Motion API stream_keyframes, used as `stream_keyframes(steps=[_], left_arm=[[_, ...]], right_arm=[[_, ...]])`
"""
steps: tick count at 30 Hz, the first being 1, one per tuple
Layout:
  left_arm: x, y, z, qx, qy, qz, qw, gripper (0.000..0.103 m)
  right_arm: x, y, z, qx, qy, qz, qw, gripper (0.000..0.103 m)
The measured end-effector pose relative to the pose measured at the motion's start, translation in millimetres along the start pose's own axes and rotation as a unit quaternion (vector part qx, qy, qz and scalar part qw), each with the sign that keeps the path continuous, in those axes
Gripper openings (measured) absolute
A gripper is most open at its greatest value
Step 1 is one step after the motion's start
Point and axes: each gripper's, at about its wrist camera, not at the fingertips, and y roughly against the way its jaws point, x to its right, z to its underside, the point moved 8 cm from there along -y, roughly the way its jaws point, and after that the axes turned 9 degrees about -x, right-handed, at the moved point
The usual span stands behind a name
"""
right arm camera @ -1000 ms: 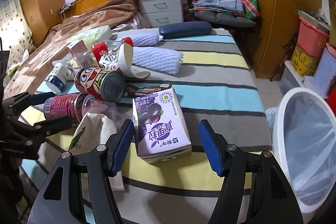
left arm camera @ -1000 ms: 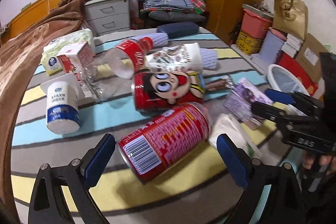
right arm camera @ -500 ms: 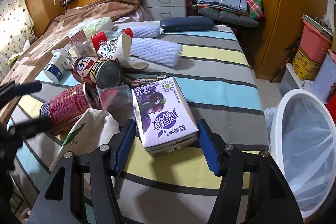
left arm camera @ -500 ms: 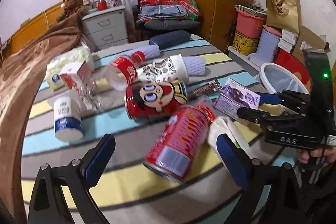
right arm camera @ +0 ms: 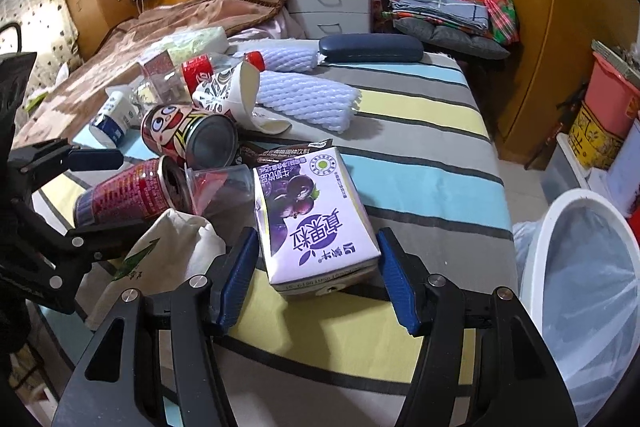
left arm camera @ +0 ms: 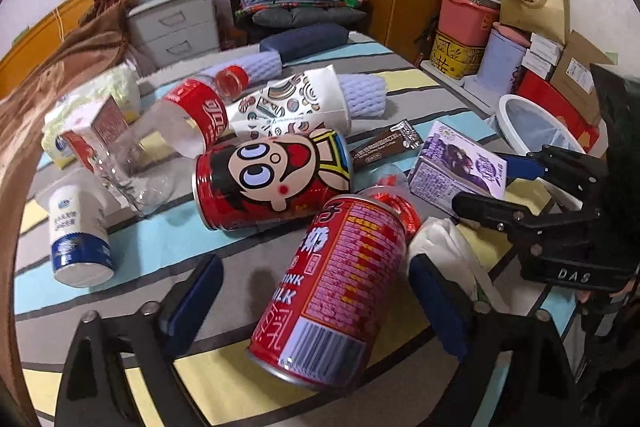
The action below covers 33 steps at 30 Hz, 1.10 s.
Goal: Collect trash
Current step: 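Grasp the purple juice carton with the right tool while the left tool grasps the red milk can, then carry the carton and red can over the white trash bin with both tools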
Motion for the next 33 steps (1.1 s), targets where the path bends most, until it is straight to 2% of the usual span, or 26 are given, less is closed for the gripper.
stream_keyframes(steps=[6,11,22,33], left_arm=[[-3.2,-10.8,1.4,-0.019,0.012,0.008,0.9997,0.076],[2.9,-12.0,0.4,-0.022,0.012,0.018,0.9995,0.054],[1.1,-0.9,7.6,-0.008,0.065,0.008,0.9978,0.053],[16.5,36.7,6.5,0.027,0.072,-0.004,0.9971,0.052]], right_arm=[[2.9,-7.3,-1.5,-0.013,0.009,0.003,1.000,0.062],[5.0,-6.8,1.7,-0.014,-0.002,-0.003,1.000,0.062],[8.8,5.9,1.2,0.015,-0.022,-0.013,1.000,0.060],[15.3,28.6,1.8,0.049,-0.038,-0.021,0.998,0.060]])
